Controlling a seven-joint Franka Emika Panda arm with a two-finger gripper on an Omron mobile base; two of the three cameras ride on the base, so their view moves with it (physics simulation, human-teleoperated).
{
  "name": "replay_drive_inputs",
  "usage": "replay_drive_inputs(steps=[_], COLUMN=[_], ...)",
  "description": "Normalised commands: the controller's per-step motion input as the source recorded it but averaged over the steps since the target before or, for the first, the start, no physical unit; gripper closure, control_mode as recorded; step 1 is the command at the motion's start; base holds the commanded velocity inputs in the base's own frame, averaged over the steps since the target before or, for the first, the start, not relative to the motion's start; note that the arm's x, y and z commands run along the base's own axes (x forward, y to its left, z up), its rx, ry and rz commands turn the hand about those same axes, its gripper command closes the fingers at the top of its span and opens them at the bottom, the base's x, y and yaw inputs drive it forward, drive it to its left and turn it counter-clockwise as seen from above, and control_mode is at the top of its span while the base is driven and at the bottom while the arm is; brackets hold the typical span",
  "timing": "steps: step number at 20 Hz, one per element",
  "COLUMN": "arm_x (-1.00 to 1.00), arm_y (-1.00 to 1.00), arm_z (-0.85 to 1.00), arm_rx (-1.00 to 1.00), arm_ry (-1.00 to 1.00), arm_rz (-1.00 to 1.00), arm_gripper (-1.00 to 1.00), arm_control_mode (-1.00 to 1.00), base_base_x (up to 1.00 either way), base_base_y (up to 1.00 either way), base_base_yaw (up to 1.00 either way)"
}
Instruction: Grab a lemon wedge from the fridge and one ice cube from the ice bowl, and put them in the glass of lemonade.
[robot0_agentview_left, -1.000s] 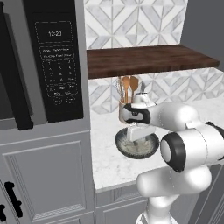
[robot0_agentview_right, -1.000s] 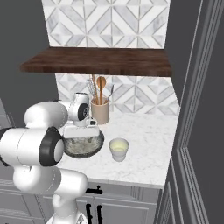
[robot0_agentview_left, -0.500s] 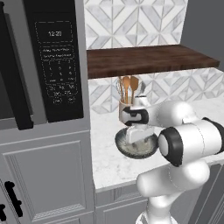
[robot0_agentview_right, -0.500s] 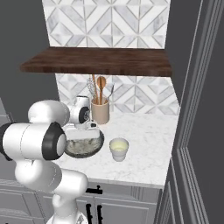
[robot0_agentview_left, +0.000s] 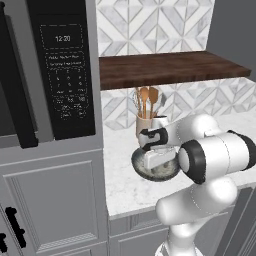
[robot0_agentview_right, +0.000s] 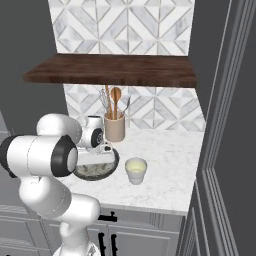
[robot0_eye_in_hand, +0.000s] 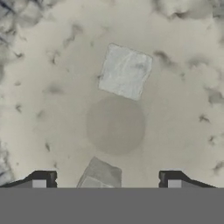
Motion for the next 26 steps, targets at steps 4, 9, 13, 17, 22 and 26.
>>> replay_drive_inputs(steps=[4,9,13,17,22,26], arm_x=[-0.01,-0.04,-0.19,-0.39,-0.01,0.15], arm_y=[0.0,0.0,0.0,0.0,0.0,0.0], arm_z=[0.0,-0.1,-0.03,0.0,-0.02,-0.06], arm_rx=[0.0,0.0,0.0,0.0,0.0,0.0], arm_ry=[0.0,0.0,0.0,0.0,0.0,0.0], arm_rz=[0.0,0.0,0.0,0.0,0.0,0.0], arm_gripper=[-1.0,-1.0,-1.0,-1.0,-1.0,-1.0], arm_control_mode=[-1.0,-1.0,-1.0,-1.0,-1.0,-1.0], base_base_x=[0.0,0.0,0.0,0.0,0.0,0.0], base_base_y=[0.0,0.0,0.0,0.0,0.0,0.0], base_base_yaw=[0.0,0.0,0.0,0.0,0.0,0.0])
